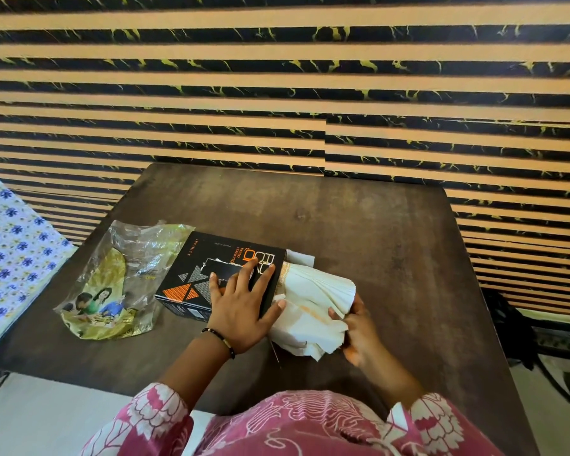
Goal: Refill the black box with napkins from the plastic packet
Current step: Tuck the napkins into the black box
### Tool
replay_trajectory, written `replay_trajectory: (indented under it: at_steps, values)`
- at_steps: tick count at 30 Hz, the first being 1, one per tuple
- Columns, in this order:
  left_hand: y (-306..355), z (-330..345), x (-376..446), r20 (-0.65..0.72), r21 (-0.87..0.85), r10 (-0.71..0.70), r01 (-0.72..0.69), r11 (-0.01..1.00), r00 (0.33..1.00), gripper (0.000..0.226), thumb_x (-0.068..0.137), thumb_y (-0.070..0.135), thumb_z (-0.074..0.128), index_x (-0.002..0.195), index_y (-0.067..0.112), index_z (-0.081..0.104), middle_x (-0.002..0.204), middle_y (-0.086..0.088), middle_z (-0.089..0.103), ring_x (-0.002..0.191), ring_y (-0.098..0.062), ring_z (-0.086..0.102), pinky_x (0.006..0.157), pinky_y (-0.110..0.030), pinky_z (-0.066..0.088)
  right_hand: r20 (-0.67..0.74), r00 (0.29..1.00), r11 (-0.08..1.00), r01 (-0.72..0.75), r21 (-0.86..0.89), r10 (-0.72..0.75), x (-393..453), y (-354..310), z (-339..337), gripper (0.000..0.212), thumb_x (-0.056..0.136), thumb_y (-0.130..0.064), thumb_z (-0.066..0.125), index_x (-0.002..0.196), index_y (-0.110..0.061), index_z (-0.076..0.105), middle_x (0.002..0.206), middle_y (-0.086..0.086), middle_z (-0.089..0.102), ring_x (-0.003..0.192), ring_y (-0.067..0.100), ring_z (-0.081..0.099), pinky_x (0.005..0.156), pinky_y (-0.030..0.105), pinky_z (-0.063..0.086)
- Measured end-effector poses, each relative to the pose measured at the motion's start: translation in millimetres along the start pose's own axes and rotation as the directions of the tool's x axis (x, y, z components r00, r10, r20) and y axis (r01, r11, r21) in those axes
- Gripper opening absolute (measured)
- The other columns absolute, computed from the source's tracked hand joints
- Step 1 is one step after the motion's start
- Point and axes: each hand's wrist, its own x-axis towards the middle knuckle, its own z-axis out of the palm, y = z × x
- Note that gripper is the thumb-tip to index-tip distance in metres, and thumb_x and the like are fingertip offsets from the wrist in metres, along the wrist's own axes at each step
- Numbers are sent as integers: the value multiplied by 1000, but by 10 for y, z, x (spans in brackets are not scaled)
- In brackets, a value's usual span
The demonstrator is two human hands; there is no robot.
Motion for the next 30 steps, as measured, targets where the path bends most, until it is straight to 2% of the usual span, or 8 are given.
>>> replay_trajectory:
  at_steps: [3,7,11,15,21,26,28,30]
  values:
    - [23,10,-24,-12,8,-5,5,1000,1000,90,67,76,-18,143,38,12,156,-1,13,137,-27,29,110,-61,-1,32,999,998,-42,-38,43,-9,-31,-12,49,87,7,50,121,-28,49,107,-1,63,95,19,63,63,38,57]
    - [25,-18,-29,-11,-90,-33,32,995,999,88,69,73,-20,142,40,15,155,2,14,137,-24,29,112,-60,-5,33,999,995,-21,-100,25,-31,-17,-12,48,87,9,50,105,-36,54,105,-2,64,94,17,63,64,36,55]
    - [57,-12,-17,3,-18,-54,54,998,999,74,74,69,19,141,40,14,154,1,14,136,-26,30,111,-60,-3,31,999,992,-15,-122,19,-43,-16,-11,47,87,8,50,110,-33,54,106,1,64,96,20,62,71,41,55]
    - [126,-33,3,21,-10,-77,78,997,997,81,72,51,52,141,37,12,152,-2,14,134,-29,31,112,-62,-1,108,993,986,-36,-160,53,-79,-40,-14,43,92,-12,51,128,-32,40,120,2,60,106,24,61,69,44,55]
    - [125,-35,76,30,-1,-77,77,997,997,80,74,49,52,141,34,12,152,-6,13,130,-33,34,110,-65,3,84,995,983,-42,-177,57,-86,-88,49,29,95,-31,46,122,-40,38,118,-1,60,106,24,60,62,43,54]
    - [125,-41,103,33,13,-84,83,996,996,82,73,46,55,142,33,12,151,-7,11,131,-35,32,110,-65,2,75,996,977,-36,-212,53,-2,-83,217,25,96,-28,45,118,-36,40,110,3,63,90,24,64,68,43,52]
    - [141,-53,131,46,16,-92,92,996,995,84,72,45,57,142,33,12,151,-7,11,131,-35,32,110,-65,2,78,996,982,-28,-186,43,35,-37,332,27,96,-25,46,121,-30,36,103,4,62,82,23,65,76,53,49]
    - [155,-62,139,51,14,-97,97,995,994,85,72,45,58,142,33,12,151,-7,12,131,-35,32,110,-65,2,48,998,981,-35,-189,45,61,-29,411,34,94,-24,48,125,-25,31,106,7,59,85,24,64,87,61,48]
